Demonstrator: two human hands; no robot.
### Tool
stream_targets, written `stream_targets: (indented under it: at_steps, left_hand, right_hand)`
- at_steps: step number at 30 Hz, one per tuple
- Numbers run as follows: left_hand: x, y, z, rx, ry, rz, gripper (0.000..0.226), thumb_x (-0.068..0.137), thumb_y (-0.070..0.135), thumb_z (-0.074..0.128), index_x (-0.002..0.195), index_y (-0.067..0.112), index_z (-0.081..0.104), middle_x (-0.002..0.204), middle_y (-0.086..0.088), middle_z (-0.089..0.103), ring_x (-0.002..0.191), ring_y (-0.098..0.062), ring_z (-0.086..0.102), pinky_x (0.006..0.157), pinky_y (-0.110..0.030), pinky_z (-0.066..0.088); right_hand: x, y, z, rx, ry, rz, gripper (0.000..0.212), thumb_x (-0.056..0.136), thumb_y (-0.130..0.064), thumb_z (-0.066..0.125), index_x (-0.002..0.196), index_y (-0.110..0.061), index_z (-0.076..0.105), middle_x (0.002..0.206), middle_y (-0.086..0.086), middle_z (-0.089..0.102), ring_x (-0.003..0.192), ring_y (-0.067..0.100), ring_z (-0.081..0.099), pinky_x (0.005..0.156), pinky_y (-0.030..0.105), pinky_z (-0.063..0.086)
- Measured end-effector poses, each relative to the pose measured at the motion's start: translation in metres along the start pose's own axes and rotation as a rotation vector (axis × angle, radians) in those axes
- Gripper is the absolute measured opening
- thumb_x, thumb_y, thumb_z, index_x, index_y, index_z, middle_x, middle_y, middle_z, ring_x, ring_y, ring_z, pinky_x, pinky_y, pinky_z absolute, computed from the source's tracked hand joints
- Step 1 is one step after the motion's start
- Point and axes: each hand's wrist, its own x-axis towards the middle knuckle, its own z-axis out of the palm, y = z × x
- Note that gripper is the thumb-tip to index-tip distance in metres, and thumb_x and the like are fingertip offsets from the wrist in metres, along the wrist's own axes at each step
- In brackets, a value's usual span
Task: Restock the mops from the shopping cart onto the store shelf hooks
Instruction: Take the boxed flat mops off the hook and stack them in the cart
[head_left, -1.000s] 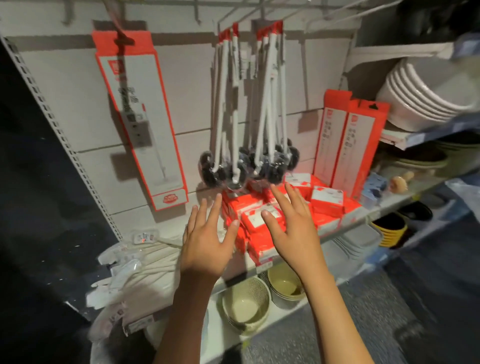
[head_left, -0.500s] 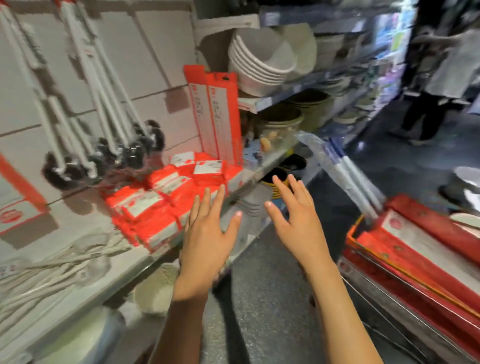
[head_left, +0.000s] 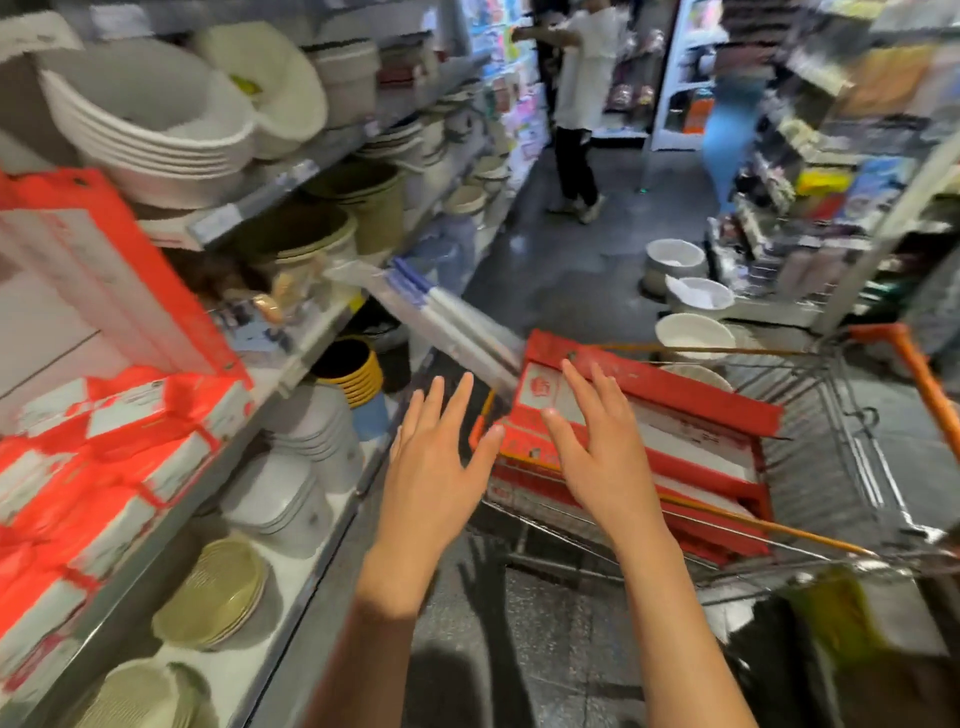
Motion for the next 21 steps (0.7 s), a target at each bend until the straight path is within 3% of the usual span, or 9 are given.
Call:
stream_targets:
  at_steps: [6,11,16,21]
  left_hand:
    - [0.053,0.045,0.065,0.013,-0.134,0.132,0.088,0.082,0.076,0.020,0.158,0.032,0.026,0.166,-0.001,0.023,0.155,-0.021,0.013,0.123,-0.046,0.021]
    - [0.110,0.066,0.125,-0.024,-0.217,0.245,0.082,0.087,0.072,0.028,0.158,0.032,0.027,0.166,-0.004,0.022,0.154,-0.023,0.015,0.125,-0.044,0.016]
    - [0.191,0.080,0.174,-0.038,-0.375,0.282,0.069,0.098,0.063,0.039,0.158,0.038,0.019,0.168,0.002,0.012,0.156,-0.019,0.007,0.125,-0.048,0.011]
    - [0.261,0.081,0.232,-0.058,-0.382,0.320,0.081,0.089,0.071,0.031,0.153,0.024,0.040,0.159,-0.009,0.038,0.149,-0.028,0.031,0.121,-0.050,0.027]
  right_hand:
    - [0.018,0.060,-0.041,-0.010,0.110,0.151,0.057,0.100,-0.038,0.055,0.152,-0.037,0.033,0.165,0.004,0.021,0.154,0.022,0.012,0.118,0.028,0.010]
    - [0.053,0.111,-0.064,-0.057,0.199,0.254,0.058,0.100,-0.041,0.054,0.154,-0.028,0.037,0.164,0.003,0.026,0.152,0.020,0.018,0.123,0.040,0.019]
    - [0.111,0.151,-0.072,-0.080,0.250,0.358,0.058,0.100,-0.042,0.053,0.154,-0.026,0.036,0.162,0.010,0.028,0.151,0.022,0.021,0.121,0.040,0.021]
    - [0.165,0.198,-0.063,-0.033,0.288,0.450,0.053,0.101,-0.035,0.054,0.151,-0.022,0.041,0.158,0.006,0.038,0.148,0.019,0.030,0.119,0.037,0.028]
